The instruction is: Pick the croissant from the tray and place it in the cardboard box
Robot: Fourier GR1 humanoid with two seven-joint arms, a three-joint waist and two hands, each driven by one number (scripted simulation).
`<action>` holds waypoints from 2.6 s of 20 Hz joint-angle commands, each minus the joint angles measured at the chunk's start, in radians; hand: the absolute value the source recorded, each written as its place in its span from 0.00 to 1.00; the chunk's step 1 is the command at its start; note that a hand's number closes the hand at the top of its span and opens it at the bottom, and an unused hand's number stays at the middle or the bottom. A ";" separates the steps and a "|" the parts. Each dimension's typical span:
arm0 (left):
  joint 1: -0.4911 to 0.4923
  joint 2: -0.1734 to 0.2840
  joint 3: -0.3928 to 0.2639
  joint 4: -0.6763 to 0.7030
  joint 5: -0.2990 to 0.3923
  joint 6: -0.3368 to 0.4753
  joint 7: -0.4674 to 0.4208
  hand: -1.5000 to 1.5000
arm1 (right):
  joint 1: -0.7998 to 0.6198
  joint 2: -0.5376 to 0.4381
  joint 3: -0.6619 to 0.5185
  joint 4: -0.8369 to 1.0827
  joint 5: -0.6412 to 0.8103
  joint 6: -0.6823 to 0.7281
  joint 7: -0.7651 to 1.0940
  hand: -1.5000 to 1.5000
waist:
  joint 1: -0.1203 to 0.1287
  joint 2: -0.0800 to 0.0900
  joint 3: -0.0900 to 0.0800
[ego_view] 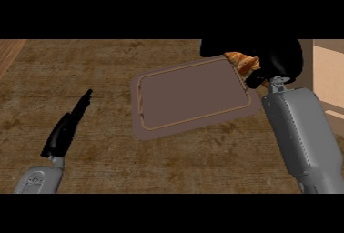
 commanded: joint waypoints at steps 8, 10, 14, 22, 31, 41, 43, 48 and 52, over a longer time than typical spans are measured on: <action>0.031 -0.001 0.009 0.026 -0.017 -0.001 -0.066 0.50 | -0.221 -0.114 -0.122 -0.071 0.038 0.176 0.205 1.00 | -0.010 -0.002 0.000; 0.037 0.005 0.029 0.001 0.015 -0.026 -0.011 0.50 | -0.121 -0.173 -0.182 -0.157 -0.014 0.140 0.147 1.00 | -0.017 -0.004 0.001; 0.061 0.015 0.026 -0.026 -0.006 -0.024 -0.029 0.50 | -0.135 -0.247 -0.240 -0.087 -0.020 0.117 0.136 1.00 | -0.012 -0.002 0.001; 0.032 -0.052 -0.015 -0.025 -0.048 0.016 -0.005 0.50 | -0.129 -0.415 -0.352 0.230 -0.064 0.010 -0.017 1.00 | -0.003 0.004 0.001; 0.008 -0.030 0.009 -0.033 -0.037 -0.004 0.002 0.50 | -0.147 -0.457 -0.492 0.527 -0.209 0.113 -0.082 0.00 | 0.008 0.009 0.002; -0.002 -0.032 0.026 -0.001 -0.027 -0.015 0.000 0.50 | -0.157 -0.359 -0.651 0.543 -0.439 -0.219 -0.400 0.00 | -0.003 0.006 0.003; -0.013 -0.017 0.032 -0.006 -0.018 -0.034 -0.002 0.50 | -0.165 -0.379 -0.707 0.591 -0.483 -0.294 -0.461 0.00 | 0.014 0.014 0.004; 0.019 -0.035 0.023 0.001 -0.037 -0.011 -0.026 0.50 | -0.215 -0.430 -0.810 0.680 -0.606 -0.267 -0.459 0.00 | 0.007 0.008 0.002; 0.006 -0.025 0.032 0.012 -0.028 -0.026 -0.040 0.50 | -0.138 -0.479 -0.923 0.713 -0.723 -0.302 -0.612 0.00 | 0.000 0.010 0.004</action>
